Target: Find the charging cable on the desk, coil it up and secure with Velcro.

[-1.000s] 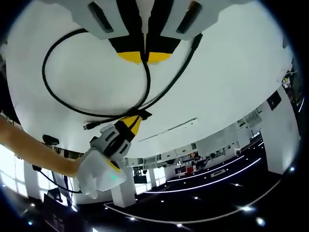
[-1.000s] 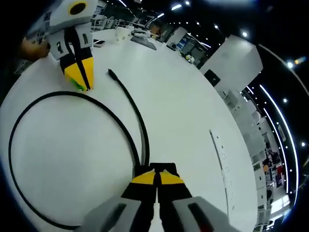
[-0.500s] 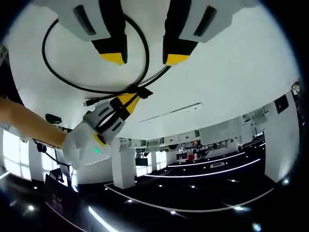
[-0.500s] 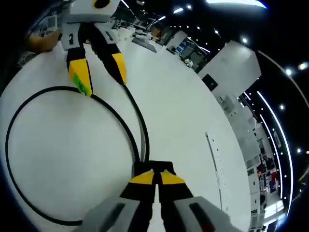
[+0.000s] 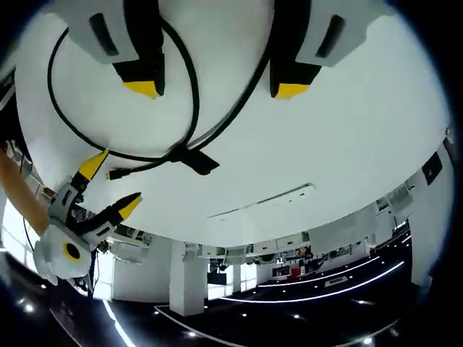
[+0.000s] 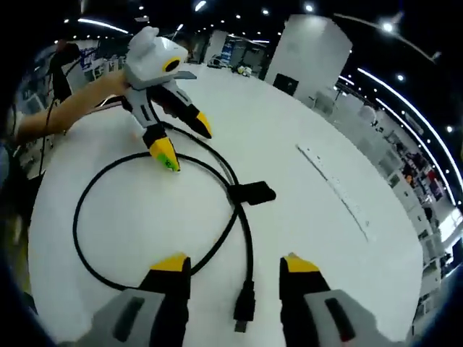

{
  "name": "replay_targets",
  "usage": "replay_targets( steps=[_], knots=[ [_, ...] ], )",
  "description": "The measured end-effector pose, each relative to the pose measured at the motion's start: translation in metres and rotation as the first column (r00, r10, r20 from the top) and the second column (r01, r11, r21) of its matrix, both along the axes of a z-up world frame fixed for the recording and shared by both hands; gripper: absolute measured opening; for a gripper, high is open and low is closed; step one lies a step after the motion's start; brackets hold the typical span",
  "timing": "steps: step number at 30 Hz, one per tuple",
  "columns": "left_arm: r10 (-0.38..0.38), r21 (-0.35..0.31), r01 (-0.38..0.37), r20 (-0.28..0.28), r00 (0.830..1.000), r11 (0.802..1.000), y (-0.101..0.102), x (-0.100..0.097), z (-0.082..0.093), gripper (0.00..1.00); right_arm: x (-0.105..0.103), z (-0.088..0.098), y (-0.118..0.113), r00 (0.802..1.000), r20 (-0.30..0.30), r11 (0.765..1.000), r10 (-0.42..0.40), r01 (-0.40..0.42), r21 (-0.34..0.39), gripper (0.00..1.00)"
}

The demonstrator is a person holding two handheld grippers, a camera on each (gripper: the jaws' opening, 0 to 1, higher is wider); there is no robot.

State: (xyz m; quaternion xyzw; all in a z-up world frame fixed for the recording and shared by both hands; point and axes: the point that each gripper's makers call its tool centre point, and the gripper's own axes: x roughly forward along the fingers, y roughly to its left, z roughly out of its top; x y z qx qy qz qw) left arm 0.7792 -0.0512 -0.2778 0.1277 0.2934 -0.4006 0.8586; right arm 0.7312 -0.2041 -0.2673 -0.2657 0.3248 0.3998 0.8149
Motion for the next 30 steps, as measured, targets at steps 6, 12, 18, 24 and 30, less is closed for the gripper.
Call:
replay_targets(
  steps=[6, 12, 18, 24, 30],
  knots=[
    [0.011, 0.008, -0.011, 0.006, 1.0, 1.0, 0.001, 0.002, 0.002, 0.49, 0.001, -0.006, -0.002, 0.999, 0.002, 0.999, -0.04, 0.04, 0.028, 0.56],
    [0.03, 0.031, -0.029, -0.018, 0.999, 0.999, 0.013, -0.009, 0.004, 0.31, -0.008, -0.009, -0.004, 0.988, -0.087, 0.986, -0.129, 0.137, 0.097, 0.39],
    [0.047, 0.073, -0.043, -0.056, 0.997, 0.996, 0.02, -0.025, 0.003, 0.26, -0.016, -0.01, -0.004, 0.981, -0.106, 0.979, -0.163, 0.174, 0.105, 0.29],
    [0.087, 0.09, -0.079, -0.09, 0.992, 0.993, 0.023, -0.037, 0.004, 0.18, -0.023, -0.011, -0.002, 0.972, -0.108, 0.969, -0.208, 0.22, 0.116, 0.21],
    [0.15, 0.114, -0.137, -0.113, 0.982, 0.984, 0.023, -0.043, 0.002, 0.12, -0.021, -0.011, -0.004, 0.955, -0.091, 0.952, -0.283, 0.291, 0.099, 0.17]
  ],
)
